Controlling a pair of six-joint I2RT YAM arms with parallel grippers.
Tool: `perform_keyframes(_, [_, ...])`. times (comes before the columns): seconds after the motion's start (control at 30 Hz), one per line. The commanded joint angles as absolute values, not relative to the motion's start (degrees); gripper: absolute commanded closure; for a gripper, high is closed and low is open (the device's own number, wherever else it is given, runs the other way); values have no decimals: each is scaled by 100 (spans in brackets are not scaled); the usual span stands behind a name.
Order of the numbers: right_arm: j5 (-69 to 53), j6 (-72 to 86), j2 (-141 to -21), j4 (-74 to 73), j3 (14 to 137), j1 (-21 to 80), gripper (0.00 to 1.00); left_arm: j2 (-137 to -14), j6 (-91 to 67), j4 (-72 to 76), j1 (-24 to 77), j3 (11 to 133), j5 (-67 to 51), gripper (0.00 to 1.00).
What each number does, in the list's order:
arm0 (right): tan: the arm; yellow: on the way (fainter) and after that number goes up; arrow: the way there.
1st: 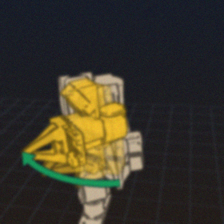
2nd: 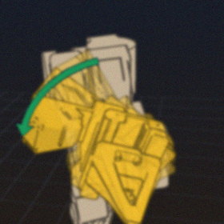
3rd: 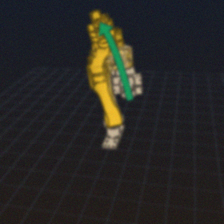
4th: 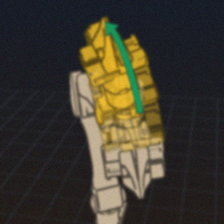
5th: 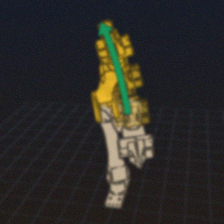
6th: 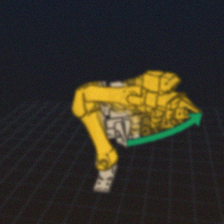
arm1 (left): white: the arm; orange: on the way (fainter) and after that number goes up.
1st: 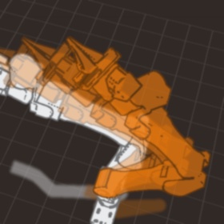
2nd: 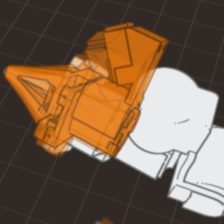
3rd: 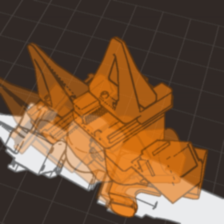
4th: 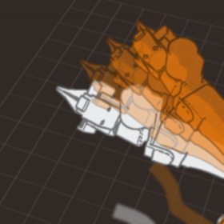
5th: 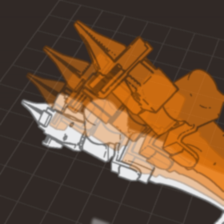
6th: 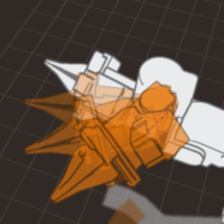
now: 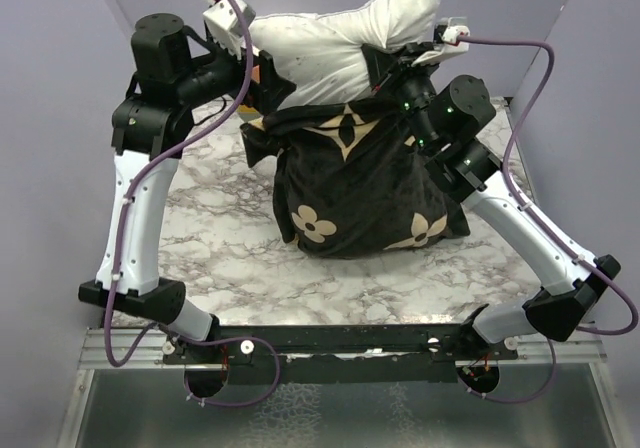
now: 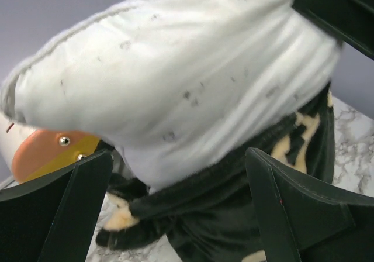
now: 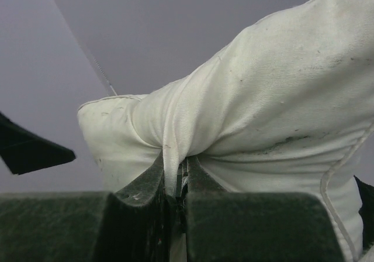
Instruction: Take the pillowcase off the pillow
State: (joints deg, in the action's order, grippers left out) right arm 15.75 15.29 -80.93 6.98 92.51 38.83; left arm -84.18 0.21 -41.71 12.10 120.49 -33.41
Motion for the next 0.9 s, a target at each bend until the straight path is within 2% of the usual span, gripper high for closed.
perform_keyframes(0.0, [1260, 1375, -7980, 1627, 9275, 4052, 99, -8821, -364, -4003, 1327, 12823, -2680, 1])
perform_keyframes(0.23, [495, 1344, -7962, 1677, 9054, 4064, 99, -9129, 897, -3872, 1627, 14043, -3020, 1])
perform_keyframes(0.5, [139, 1241, -7878, 1799, 8670, 4226, 99, -8601, 2346, -4179, 1941, 12668, -2782, 1])
perform_keyframes(0.87, [-1049, 841, -7638, 2030, 8262, 4454, 99, -8817, 3239, -4416, 1977, 13037, -2271, 1])
